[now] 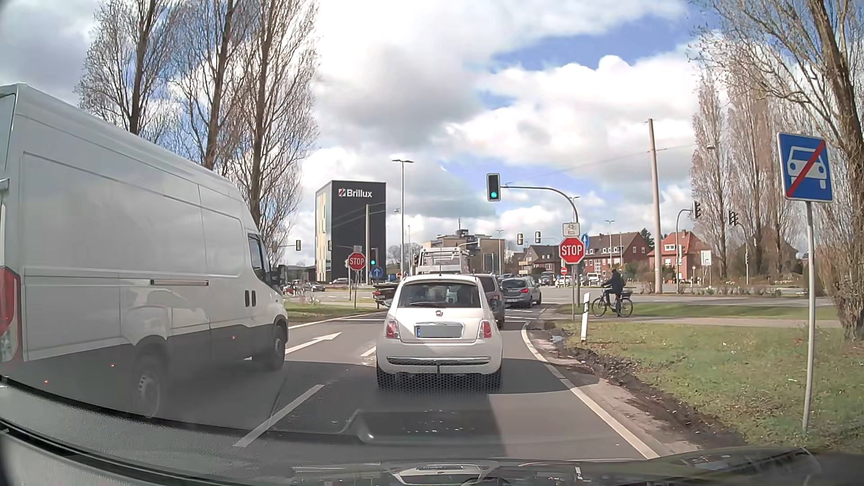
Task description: Follow the waypoints while adhering to traffic rules and regulations
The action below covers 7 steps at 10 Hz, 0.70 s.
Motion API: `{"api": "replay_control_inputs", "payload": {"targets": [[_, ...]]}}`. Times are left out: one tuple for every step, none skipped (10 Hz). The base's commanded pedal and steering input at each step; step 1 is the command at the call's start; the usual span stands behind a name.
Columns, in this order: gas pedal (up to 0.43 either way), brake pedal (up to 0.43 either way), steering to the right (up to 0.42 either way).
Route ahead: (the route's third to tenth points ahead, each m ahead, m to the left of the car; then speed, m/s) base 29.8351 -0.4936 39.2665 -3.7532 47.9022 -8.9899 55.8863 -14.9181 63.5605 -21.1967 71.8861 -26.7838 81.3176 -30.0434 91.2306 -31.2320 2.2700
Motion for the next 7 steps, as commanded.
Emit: {"api": "replay_control_inputs", "payload": {"targets": [[0.398, 0.0, 0.001], [0.429, 0.0, 0.001], [0.449, 0.0, 0.001], [0.449, 0.0, 0.001], [0.449, 0.0, 0.001], [0.449, 0.0, 0.001], [0.449, 0.0, 0.003]]}}
